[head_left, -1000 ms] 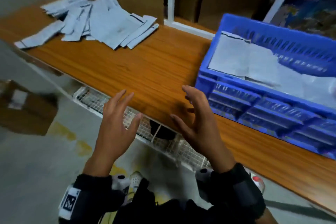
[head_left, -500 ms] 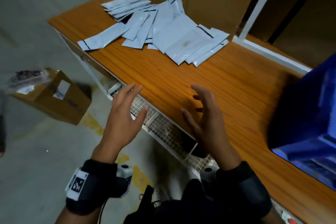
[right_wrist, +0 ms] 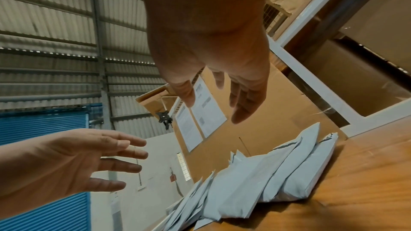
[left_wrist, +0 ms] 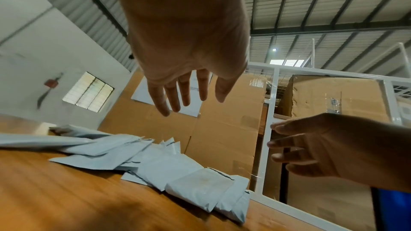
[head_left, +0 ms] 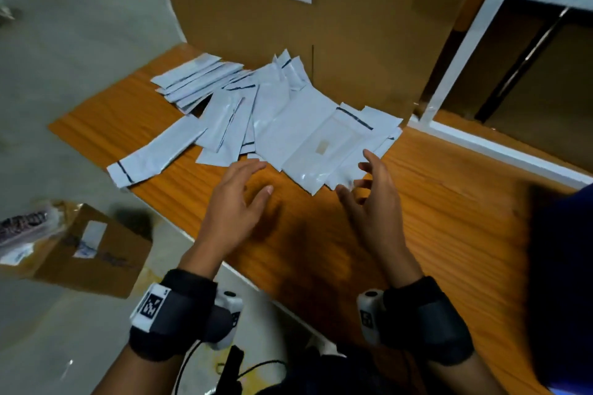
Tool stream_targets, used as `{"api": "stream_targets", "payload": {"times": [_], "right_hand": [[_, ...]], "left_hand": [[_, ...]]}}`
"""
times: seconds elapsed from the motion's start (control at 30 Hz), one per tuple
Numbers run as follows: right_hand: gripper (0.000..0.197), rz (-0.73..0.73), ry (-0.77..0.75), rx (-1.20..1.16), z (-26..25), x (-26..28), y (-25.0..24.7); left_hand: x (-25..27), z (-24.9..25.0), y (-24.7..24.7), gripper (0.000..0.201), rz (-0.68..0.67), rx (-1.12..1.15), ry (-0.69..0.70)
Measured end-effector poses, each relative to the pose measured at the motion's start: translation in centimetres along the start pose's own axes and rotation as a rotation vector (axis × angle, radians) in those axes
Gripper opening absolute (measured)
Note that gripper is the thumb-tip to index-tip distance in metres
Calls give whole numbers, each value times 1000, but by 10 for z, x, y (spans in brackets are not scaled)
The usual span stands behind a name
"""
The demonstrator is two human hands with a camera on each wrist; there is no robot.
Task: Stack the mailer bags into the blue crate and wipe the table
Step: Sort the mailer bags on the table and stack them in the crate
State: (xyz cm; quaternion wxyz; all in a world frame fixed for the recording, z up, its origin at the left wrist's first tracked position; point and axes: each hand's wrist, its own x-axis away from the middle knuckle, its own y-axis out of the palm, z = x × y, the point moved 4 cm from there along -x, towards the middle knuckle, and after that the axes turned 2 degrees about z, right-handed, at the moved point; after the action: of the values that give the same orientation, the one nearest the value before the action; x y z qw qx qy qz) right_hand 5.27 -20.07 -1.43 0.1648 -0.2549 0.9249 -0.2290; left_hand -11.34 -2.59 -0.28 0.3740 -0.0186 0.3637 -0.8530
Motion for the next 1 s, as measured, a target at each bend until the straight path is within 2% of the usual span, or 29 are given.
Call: {"api": "stream_targets", "payload": {"times": [0.13,0.27,0.43,0.53,0.67,0.73,0.87,1.0], "right_hand": [[68,43,10,52,18,-41,7],[61,51,37,115,39,-67,20],[58,48,176,150,59,-101,33],[53,17,296,173,67,-118,39],[47,-56,402,137,68,-122,53],[47,-46,425,162,65,-120,59],[46,-63,440,266,55,-115,67],[52,-46,495,300,58,-113,73]], "left_hand": [[-59,-4,29,31,-48,192,-102],[-112,-12,60,19,-110,254,-125],[-176,-36,108,19,-245,83,-194],[-196,-46,129,35,-323,-57,-212],[-207,-49,150,79,-435,-229,-285],[-207,-46,157,84,-467,-315,-269],[-212,-48,161,69,-456,-330,-197],[-218,-63,161,36,-557,-125,-97]]}}
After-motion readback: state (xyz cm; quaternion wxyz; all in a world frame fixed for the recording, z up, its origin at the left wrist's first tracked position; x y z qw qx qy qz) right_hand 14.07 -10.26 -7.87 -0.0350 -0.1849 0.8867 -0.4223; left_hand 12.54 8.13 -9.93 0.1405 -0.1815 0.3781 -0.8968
